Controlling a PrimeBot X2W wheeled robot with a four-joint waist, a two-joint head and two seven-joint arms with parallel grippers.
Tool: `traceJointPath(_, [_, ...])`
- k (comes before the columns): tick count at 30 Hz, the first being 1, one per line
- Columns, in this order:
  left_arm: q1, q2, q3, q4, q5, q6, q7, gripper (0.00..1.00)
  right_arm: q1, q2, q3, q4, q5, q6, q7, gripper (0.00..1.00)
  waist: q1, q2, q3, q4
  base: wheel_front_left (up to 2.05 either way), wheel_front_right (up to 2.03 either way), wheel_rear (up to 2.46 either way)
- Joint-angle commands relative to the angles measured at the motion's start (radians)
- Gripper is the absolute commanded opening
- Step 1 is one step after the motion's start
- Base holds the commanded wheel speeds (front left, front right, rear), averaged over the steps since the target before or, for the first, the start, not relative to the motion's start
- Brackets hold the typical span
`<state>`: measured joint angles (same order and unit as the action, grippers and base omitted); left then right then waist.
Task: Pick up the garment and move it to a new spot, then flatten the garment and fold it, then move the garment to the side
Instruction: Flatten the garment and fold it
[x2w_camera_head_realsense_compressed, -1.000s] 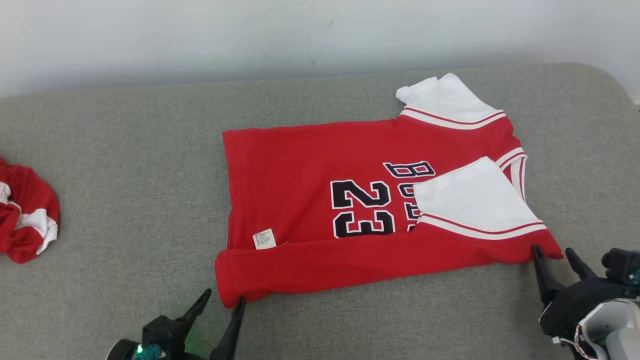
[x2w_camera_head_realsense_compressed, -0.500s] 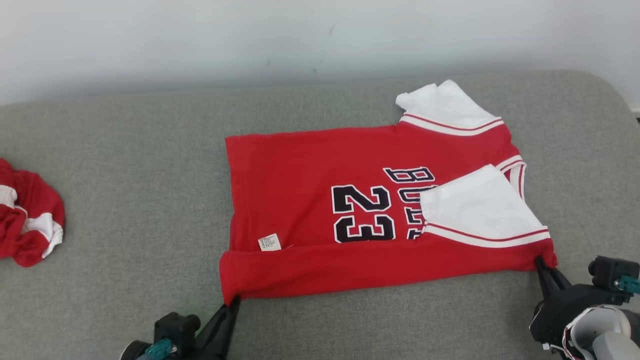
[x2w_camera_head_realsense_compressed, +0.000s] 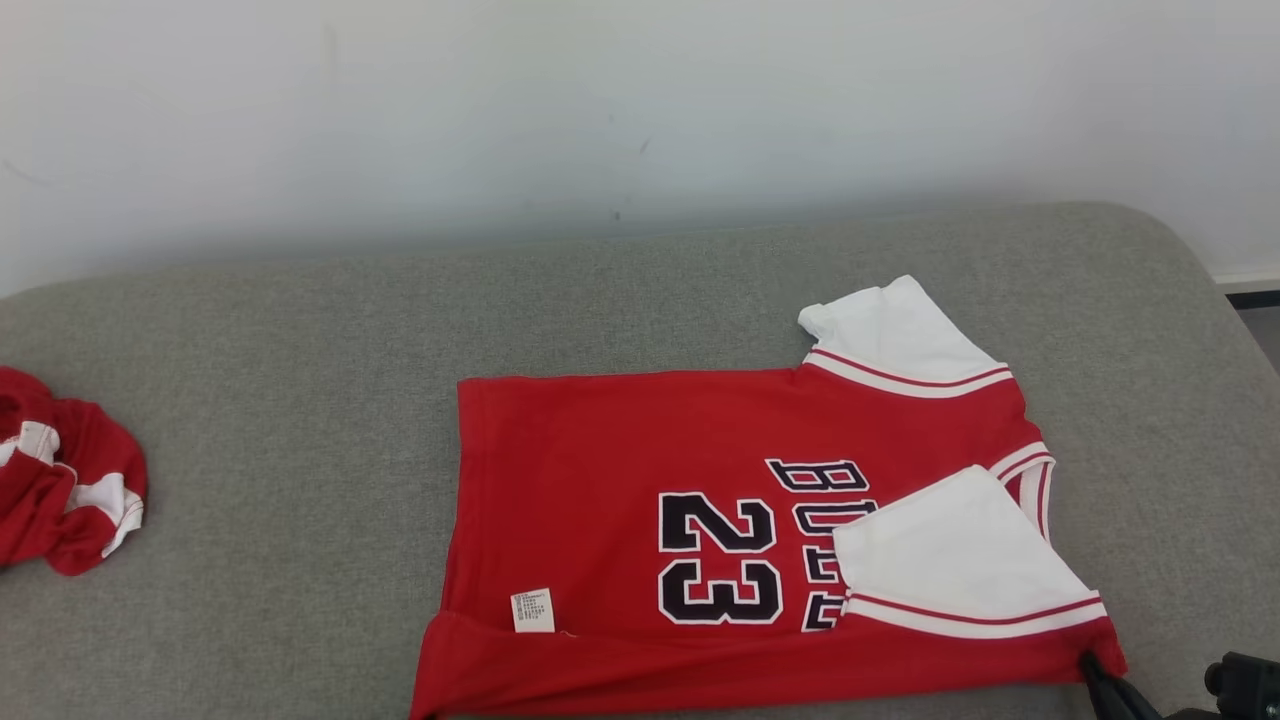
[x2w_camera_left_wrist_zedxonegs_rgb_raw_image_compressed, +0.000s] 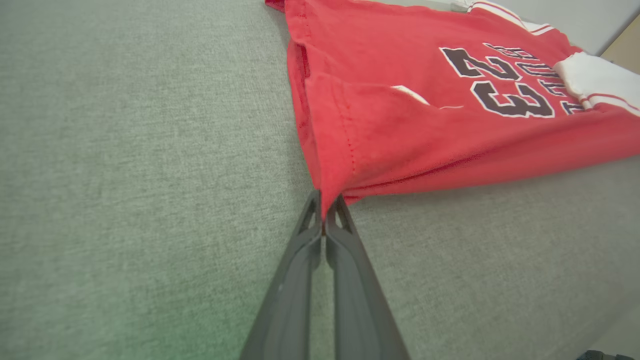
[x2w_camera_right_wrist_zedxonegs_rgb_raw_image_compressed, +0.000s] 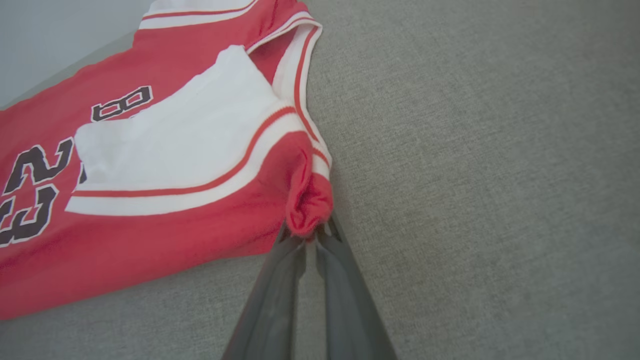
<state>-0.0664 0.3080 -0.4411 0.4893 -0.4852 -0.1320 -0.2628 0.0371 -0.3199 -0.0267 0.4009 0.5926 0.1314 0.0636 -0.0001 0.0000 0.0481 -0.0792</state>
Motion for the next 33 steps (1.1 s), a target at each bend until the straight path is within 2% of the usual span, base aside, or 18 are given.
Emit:
traceJointPath(1, [0.026, 0.007, 0.012, 0.002, 0.002, 0.003, -0.003, 0.0, 0.028, 0.006, -0.021, -0.021, 0.003, -0.001, 0.015, 0.0, 0.0001, 0.0, 0.004, -0.009, 0.0, 0.0, 0.0])
traceJointPath(5, [0.051, 0.002, 0.019, 0.007, 0.004, 0.003, -0.003, 0.0, 0.062, 0.027, -0.061, -0.057, -0.011, -0.001, 0.033, 0.0, 0.0001, 0.0, 0.005, -0.011, 0.0, 0.0, 0.0])
traceJointPath(6, [0.049, -0.001, 0.026, 0.01, 0.007, 0.003, -0.003, 0.0, 0.065, 0.037, -0.067, -0.06, -0.014, -0.001, 0.036, 0.27, 0.0001, 0.0, 0.004, -0.009, 0.0, 0.0, 0.0])
traceJointPath(7, [0.046, -0.007, 0.035, 0.015, 0.008, 0.003, -0.003, 0.38, 0.07, 0.043, -0.072, -0.059, -0.019, -0.001, 0.039, 0.99, 0.0001, 0.0, 0.003, -0.005, 0.0, 0.0, 0.0])
traceJointPath(8, [0.044, -0.012, 0.036, 0.021, 0.012, 0.003, -0.003, 0.95, 0.07, 0.047, -0.074, -0.057, -0.024, -0.001, 0.042, 1.0, 0.0001, 0.0, 0.001, -0.002, 0.0, 0.0, 0.0])
traceJointPath(9, [0.039, -0.017, 0.035, 0.027, 0.018, 0.003, -0.003, 1.0, 0.07, 0.05, -0.077, -0.056, -0.028, -0.001, 0.046, 1.0, 0.0001, 0.0, -0.001, 0.001, 0.0, 0.0, 0.0])
traceJointPath(15, [0.049, -0.032, 0.076, -0.019, 0.036, 0.003, -0.003, 1.0, 0.052, 0.038, -0.074, -0.111, -0.064, -0.001, 0.03, 1.0, 0.0001, 0.0, -0.011, 0.012, 0.0, 0.0, 0.0])
traceJointPath(20, [0.074, -0.043, 0.185, -0.132, 0.099, 0.011, -0.003, 1.0, 0.032, 0.06, -0.083, -0.18, -0.089, -0.001, -0.062, 1.0, 0.0001, 0.0, -0.03, 0.022, 0.0, 0.0, 0.0])
traceJointPath(28, [0.112, -0.129, 0.337, -0.296, 0.269, 0.023, -0.003, 1.0, 0.0, 0.123, -0.029, -0.142, -0.155, -0.001, -0.263, 1.0, 0.0001, 0.0, -0.046, 0.037, 0.0, 0.0, 0.0])
traceJointPath(33, [0.119, -0.184, 0.411, -0.347, 0.352, 0.048, -0.003, 1.0, -0.013, 0.15, 0.006, -0.115, -0.255, -0.001, -0.326, 1.0, 0.0001, 0.0, -0.045, 0.046, 0.0, 0.0, 0.0])
